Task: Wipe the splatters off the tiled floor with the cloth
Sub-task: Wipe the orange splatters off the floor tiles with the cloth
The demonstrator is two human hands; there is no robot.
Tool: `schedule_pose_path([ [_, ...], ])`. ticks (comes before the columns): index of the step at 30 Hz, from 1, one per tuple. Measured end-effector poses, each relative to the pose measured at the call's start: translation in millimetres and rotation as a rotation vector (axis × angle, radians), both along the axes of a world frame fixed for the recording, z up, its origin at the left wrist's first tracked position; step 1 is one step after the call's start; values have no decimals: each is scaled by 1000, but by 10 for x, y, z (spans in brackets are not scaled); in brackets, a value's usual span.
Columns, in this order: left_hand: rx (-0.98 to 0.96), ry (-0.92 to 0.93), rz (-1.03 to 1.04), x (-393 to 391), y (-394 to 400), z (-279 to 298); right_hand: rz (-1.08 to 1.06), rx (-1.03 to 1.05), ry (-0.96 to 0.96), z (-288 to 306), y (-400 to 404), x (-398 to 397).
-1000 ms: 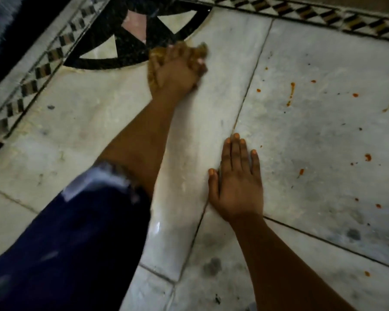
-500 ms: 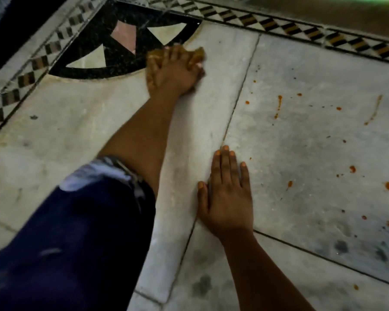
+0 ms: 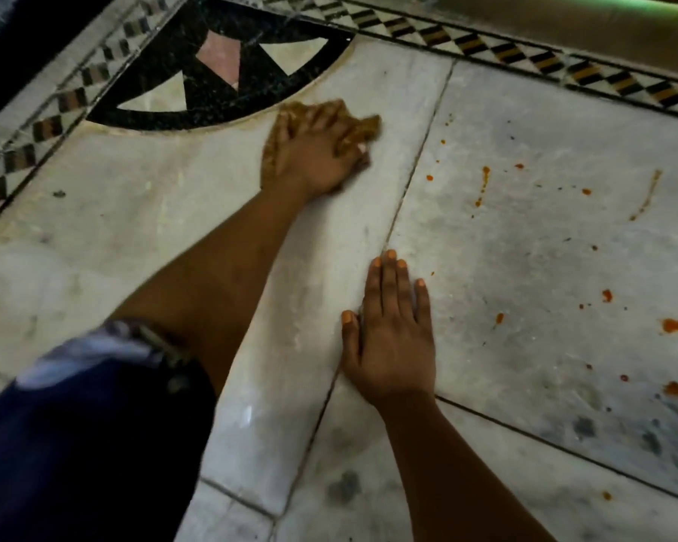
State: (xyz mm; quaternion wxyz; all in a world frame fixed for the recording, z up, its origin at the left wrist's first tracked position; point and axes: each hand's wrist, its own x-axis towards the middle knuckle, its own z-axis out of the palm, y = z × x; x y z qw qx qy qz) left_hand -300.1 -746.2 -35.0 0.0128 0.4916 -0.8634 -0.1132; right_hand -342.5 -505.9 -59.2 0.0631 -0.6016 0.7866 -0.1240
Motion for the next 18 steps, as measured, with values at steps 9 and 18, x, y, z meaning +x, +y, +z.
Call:
schedule_pose_path([
  [9, -89, 49, 74, 1398, 862, -80, 25, 19, 41, -25, -9, -11],
  [18, -62, 62, -33, 824, 1058, -84, 33, -3, 39, -28, 2, -7],
])
